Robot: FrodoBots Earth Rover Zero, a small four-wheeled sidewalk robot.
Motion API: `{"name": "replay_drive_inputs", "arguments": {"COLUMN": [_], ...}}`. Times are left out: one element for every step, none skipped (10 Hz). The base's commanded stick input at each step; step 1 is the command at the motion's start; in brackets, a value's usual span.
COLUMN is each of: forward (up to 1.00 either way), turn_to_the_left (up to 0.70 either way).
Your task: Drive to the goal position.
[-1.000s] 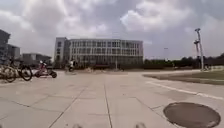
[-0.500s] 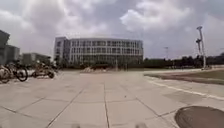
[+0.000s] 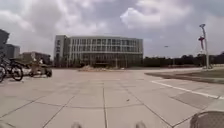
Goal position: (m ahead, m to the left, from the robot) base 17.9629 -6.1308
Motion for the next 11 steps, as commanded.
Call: {"name": "replay_drive_inputs", "arguments": {"forward": [0.6, 0.6, 0.6, 0.6, 0.6, 0.6, 0.6, 0.6, 0.6, 0.6, 0.6], "turn_to_the_left": [0.0, 0.0, 0.0, 0.0, 0.0, 0.0, 0.0, 0.0, 0.0, 0.0, 0.0]}}
